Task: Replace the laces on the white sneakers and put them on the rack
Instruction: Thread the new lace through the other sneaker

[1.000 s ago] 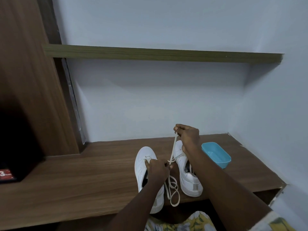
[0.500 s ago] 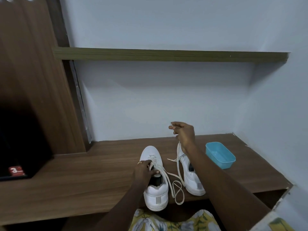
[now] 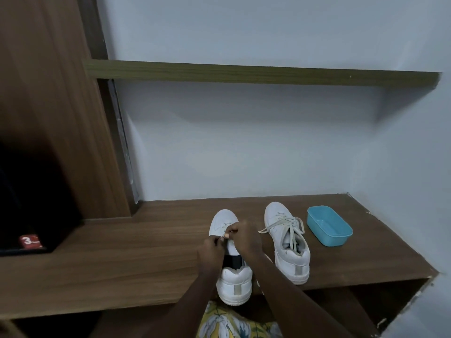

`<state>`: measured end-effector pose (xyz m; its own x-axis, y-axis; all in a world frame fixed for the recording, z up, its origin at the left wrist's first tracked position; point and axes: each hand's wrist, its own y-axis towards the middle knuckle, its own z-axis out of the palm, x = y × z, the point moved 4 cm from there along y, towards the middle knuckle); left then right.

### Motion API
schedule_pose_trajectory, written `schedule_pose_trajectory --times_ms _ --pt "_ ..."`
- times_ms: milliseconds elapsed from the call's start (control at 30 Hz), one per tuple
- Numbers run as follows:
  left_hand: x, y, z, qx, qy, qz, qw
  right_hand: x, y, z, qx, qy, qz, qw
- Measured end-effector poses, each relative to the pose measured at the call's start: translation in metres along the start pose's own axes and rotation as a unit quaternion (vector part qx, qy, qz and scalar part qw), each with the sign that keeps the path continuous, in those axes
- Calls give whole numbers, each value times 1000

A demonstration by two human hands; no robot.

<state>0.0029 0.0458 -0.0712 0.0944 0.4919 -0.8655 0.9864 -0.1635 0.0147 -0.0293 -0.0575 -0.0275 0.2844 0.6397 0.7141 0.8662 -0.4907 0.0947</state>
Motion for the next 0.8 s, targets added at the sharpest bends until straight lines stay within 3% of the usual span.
schedule_pose_trajectory --times_ms 233,433,633,800 --pt "9 3 2 1 -111 -71 991 -2 0 10 6 -106 -9 994" --pt "11 3 1 12 -130 -75 989 4 -5 14 -53 -115 -24 992" --pt "13 3 2 9 -146 -66 987 11 -9 15 -50 -151 -46 986" --pt "22 2 4 -9 -223 -87 971 10 -9 17 -55 -152 -72 984"
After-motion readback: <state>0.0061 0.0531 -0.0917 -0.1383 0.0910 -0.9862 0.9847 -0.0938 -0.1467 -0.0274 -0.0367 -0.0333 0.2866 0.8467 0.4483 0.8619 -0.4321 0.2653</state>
